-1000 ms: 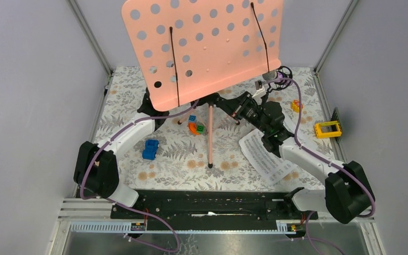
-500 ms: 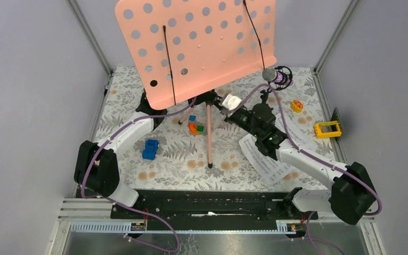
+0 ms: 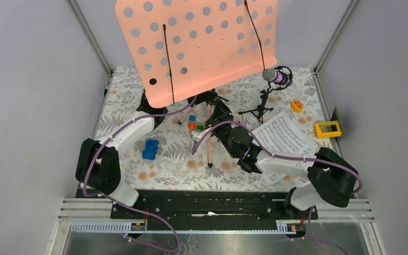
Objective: Pack up the instrument practice props
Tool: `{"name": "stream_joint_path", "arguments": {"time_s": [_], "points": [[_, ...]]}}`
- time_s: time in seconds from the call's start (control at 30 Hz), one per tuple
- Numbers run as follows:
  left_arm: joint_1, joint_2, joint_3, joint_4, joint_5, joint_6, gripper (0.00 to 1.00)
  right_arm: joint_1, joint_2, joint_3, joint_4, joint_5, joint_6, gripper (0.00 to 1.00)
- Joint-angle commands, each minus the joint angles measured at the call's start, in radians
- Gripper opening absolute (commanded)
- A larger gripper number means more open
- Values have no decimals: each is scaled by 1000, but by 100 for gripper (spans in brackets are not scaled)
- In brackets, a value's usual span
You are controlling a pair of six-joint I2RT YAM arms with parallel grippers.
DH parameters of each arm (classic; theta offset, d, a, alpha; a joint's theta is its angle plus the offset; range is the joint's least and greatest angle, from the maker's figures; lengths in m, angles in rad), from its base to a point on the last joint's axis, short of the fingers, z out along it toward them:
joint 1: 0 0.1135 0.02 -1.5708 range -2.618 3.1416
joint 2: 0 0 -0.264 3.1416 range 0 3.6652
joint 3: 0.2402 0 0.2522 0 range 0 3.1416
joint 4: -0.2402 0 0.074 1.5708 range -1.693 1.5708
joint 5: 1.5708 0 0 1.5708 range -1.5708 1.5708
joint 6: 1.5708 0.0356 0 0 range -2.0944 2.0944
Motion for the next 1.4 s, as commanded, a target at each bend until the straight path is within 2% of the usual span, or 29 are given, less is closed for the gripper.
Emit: {"name": "stream_joint_path", "arguments": {"time_s": [0.0,0.1,0.17,0.23,0.33,0.4,0.43,0.47,0.53,0.57,0.7,0.73,0.8,0.87,1.1,1.23,1.37], "points": [[-25,51,-33,-107,84,-8,0,15,28,-58,102,80,-65,40],[-17,54,-31,-109,86,-13,0,49,12,-61,262,148,51,63],[-9,54,-35,-102,89,-15,0,74,-18,-69,347,219,121,74],[0,56,-39,-79,95,-32,0,99,-63,-77,317,295,245,80],[12,60,-47,-37,107,-66,10,125,-179,-113,144,358,548,85],[18,58,-53,-17,107,-83,18,128,-291,-123,-110,316,856,92],[19,58,-56,-8,106,-88,24,128,-346,-123,-268,238,1004,98],[20,58,-57,-3,106,-91,29,128,-399,-133,-362,142,1129,99],[23,56,-58,-3,105,-93,37,129,-472,-173,-405,-27,1322,100],[25,53,-59,0,101,-96,46,129,-496,-197,-396,-56,1424,100],[34,23,-94,62,66,-118,75,128,-522,-279,-341,-51,1823,100],[39,18,-100,78,63,-126,86,128,-516,-295,-331,-50,1890,100],[49,11,-109,112,67,-149,96,128,-501,-333,-279,-65,1971,100],[57,-3,-123,128,68,-156,99,128,-495,-359,-248,-64,2023,100],[104,-90,-146,-4,90,8,99,128,-491,-348,-281,-77,2026,100],[155,-125,-204,32,107,46,99,128,-432,-312,-300,-89,2012,100],[168,-106,-206,-41,128,131,98,129,-354,-237,-329,-28,1990,100]]}}
